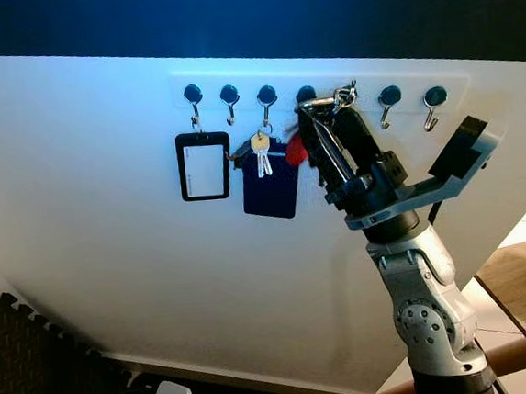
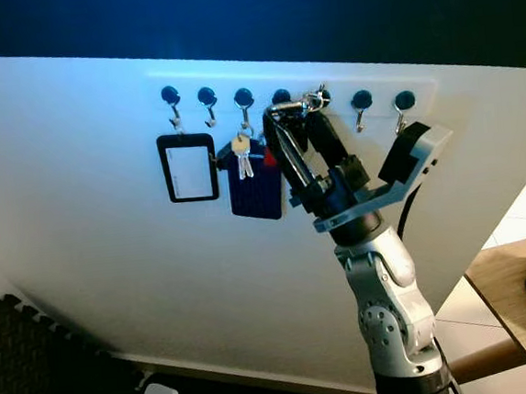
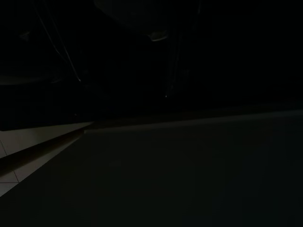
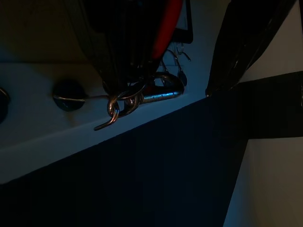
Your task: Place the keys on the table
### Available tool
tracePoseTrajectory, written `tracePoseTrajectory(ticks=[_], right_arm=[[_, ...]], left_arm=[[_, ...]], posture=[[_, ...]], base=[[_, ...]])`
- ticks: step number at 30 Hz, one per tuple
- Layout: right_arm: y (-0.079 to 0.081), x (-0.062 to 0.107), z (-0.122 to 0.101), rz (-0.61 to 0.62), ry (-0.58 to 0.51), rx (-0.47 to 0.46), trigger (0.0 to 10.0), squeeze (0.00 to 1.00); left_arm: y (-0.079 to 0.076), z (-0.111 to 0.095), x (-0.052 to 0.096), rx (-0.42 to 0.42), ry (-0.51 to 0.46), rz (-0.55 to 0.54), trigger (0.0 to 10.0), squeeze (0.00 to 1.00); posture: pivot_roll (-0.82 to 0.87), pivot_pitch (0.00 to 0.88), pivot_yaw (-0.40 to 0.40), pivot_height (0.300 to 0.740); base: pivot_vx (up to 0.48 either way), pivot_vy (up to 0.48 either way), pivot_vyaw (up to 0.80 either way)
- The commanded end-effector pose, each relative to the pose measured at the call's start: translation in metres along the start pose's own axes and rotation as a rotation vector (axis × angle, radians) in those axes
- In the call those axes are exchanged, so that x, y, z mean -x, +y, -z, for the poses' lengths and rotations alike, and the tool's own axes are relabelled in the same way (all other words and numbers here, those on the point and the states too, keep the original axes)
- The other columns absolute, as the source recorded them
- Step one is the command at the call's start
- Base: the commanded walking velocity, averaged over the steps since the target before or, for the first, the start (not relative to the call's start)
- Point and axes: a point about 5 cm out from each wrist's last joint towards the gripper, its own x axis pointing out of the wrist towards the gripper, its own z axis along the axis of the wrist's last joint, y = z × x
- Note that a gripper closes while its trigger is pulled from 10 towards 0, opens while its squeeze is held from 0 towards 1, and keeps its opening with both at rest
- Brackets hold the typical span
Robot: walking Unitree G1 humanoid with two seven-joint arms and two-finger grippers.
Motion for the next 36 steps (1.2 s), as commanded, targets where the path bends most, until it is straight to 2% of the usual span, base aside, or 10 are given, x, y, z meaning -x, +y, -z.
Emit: tracePoseTrajectory(ticks=[1, 9, 15, 18, 28, 30, 35, 36], right_arm=[[0.002, 0.004, 0.005, -0.015, 0.035, -0.009, 10.0, 0.0], [-0.01, 0.028, 0.026, 0.064, 0.175, 0.0, 10.0, 0.0], [-0.023, 0.057, 0.043, 0.151, 0.286, 0.008, 10.0, 0.0], [-0.023, 0.061, 0.045, 0.155, 0.297, 0.008, 10.0, 0.0], [-0.016, 0.05, 0.036, 0.11, 0.209, 0.0, 10.0, 0.0], [-0.019, 0.045, 0.03, 0.134, 0.16, 0.045, 10.0, 0.0], [-0.014, 0.036, 0.021, 0.104, 0.093, 0.078, 10.0, 0.0], [-0.012, 0.032, 0.015, 0.07, 0.072, 0.154, 10.0, 0.0]], left_arm=[[0.003, 0.006, 0.006, -0.005, 0.033, -0.001, 10.0, 0.0], [0.001, 0.006, 0.006, -0.005, 0.03, 0.003, 10.0, 0.0], [0.001, 0.007, 0.006, -0.009, 0.03, 0.007, 10.0, 0.0], [0.001, 0.006, 0.006, -0.01, 0.03, 0.008, 10.0, 0.0], [0.002, 0.005, 0.006, -0.015, 0.026, 0.013, 10.0, 0.0], [0.002, 0.004, 0.005, -0.016, 0.021, 0.013, 10.0, 0.0], [0.002, 0.004, 0.005, -0.017, 0.016, 0.014, 10.0, 0.0], [0.002, 0.003, 0.005, -0.017, 0.014, 0.015, 10.0, 0.0]], posture=[[0.09, 0.135, -0.032, 0.74], [0.08, 0.133, -0.031, 0.74], [0.08, 0.13, -0.029, 0.74], [0.08, 0.129, -0.029, 0.74], [0.08, 0.124, -0.028, 0.74], [0.08, 0.124, -0.028, 0.74], [0.08, 0.125, -0.028, 0.74], [0.08, 0.128, -0.027, 0.74]], base=[[0.0, 0.0, 0.0], [0.0, 0.0, 0.0], [0.0, 0.0, 0.0], [0.0, 0.0, 0.0], [0.0, 0.0, 0.0], [0.0, 0.0, 0.0], [0.0, 0.0, 0.0], [0.0, 0.0, 0.0]])
